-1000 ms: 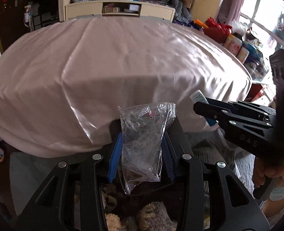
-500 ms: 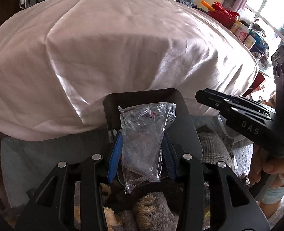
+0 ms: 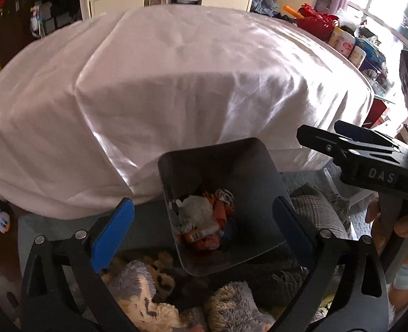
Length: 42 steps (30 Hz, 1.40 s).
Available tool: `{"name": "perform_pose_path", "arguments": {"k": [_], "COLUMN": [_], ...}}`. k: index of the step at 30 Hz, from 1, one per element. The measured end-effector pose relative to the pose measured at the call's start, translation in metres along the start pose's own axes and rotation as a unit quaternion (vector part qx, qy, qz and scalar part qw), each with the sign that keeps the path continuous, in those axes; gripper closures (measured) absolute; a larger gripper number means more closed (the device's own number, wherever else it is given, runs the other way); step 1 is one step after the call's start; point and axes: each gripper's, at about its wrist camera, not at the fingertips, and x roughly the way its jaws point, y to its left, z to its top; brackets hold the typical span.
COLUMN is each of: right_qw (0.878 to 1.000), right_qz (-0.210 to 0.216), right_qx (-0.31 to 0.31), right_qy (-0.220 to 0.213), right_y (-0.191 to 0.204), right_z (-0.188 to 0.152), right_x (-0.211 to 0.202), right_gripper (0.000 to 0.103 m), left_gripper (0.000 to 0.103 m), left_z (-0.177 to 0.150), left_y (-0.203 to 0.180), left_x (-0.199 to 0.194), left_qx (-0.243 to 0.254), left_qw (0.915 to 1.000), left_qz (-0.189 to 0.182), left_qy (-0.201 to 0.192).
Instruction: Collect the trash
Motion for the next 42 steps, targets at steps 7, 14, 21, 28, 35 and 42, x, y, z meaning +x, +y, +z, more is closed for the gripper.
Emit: {"name": "perform_pose_path", "arguments": {"k": [7, 14, 21, 28, 35, 42], "right_qw": [0.998, 0.991, 0.986, 0.978, 0.981, 0.98], "right_qz": [-0.024, -0.03, -0.056, -0.102, -0.092, -0.088], "right_qx": [-0.024, -0.027, -0.025, -0.012, -0.002, -0.01], "right_qy": [-0.056, -0.127, -0.157, -0.181, -0.17, -0.181], "right_y": [0.012, 0.022, 0.021, 0.011, 0.006, 0.017], "right_z": [0.005, 0.004, 0.001, -0.004, -0.005, -0.006], "right_x": [-0.028, -0.063, -0.084, -0.089, -0.083, -0.093], "right_gripper": [0.003, 0.003, 0.003, 0.003, 0.003, 0.003], "left_gripper": [0.008, 0.008, 0.008, 0.008, 0.008, 0.008], "left_z": [0.008, 0.012, 0.008, 0.004, 0.003, 0.003], "left_y": [0.011, 0.028, 0.027, 0.025, 0.021, 0.023], "left_x": [-0.039, -0.088, -0.096, -0.101, -0.105, -0.102], "left_qx": [-0.015, -0.039, -0.029, -0.013, 0.004, 0.003], "left_qw": [0.9968, 0.9799, 0.9759, 0.9715, 0.9695, 0.9707], "left_qz": [0.014, 0.023, 0.051, 0.076, 0.07, 0.076], "left_qy": [-0.077, -0.194, -0.21, -0.224, -0.235, -0.228]}}
